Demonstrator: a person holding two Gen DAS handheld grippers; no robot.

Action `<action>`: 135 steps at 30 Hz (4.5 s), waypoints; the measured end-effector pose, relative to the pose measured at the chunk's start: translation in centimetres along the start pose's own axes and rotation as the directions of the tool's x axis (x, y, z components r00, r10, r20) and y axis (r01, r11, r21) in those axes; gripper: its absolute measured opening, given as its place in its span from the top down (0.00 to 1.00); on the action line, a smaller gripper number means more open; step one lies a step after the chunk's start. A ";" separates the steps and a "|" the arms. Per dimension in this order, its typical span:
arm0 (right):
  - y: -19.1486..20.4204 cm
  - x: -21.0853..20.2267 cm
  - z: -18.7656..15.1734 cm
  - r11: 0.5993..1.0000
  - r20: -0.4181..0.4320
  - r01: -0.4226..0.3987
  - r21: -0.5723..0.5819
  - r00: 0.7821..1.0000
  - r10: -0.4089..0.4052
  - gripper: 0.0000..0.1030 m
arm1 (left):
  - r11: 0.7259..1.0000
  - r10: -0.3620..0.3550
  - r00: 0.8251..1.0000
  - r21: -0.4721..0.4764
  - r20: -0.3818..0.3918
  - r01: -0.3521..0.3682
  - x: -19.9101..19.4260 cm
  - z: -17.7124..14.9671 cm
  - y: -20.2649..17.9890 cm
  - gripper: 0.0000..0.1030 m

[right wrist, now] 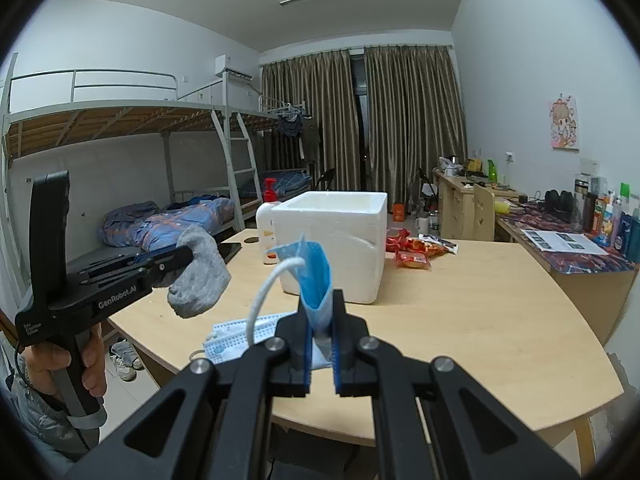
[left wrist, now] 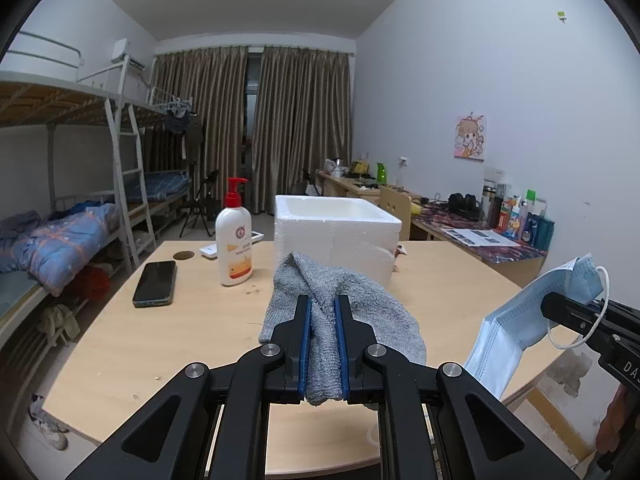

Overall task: Organize soft objects
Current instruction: 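Carry the sock with the left tool while the right tool carries the mask toward the foam box, then lower the sock into the foam box and open the left tool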

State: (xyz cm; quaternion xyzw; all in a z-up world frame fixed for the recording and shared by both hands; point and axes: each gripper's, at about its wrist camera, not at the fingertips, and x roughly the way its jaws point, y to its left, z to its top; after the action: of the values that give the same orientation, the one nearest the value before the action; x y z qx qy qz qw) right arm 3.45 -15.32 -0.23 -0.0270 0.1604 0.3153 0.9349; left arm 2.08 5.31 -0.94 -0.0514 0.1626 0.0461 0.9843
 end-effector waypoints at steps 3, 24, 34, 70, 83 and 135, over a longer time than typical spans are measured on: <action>0.2 0.6 0.3 1.000 -0.004 -0.003 -0.005 1.000 0.003 0.90 | 1.000 0.022 1.000 -0.004 0.003 -0.022 0.3 0.1 0.8 0.88; -0.5 4.1 2.6 1.000 -0.017 -0.010 -0.002 1.000 0.010 0.90 | 0.998 0.060 0.998 -0.002 0.001 -0.060 3.6 2.3 3.1 0.88; -1.2 4.7 3.8 1.000 0.003 -0.011 0.010 1.000 0.011 0.90 | 0.999 0.046 0.999 0.005 0.014 -0.046 5.2 4.6 3.4 0.88; -2.8 8.3 10.1 1.000 0.117 -0.022 0.000 0.993 0.022 0.90 | 0.996 -0.031 0.994 0.082 0.102 0.023 7.8 12.4 2.6 0.88; -3.7 10.7 12.5 1.000 0.132 -0.005 -0.024 0.991 0.008 0.90 | 0.993 -0.055 0.994 0.105 0.095 0.044 11.1 15.3 2.5 0.88; -8.3 21.6 17.2 0.995 -0.007 0.098 -0.031 0.995 -0.098 0.90 | 0.975 -0.170 0.972 0.117 -0.161 0.190 26.0 15.8 1.2 0.88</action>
State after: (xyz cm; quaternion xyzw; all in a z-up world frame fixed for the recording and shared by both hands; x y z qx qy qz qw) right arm 29.49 -6.82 8.74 -0.0504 0.1581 0.2713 0.9481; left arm 31.42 10.25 5.35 -0.0040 0.2333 -0.0581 0.9707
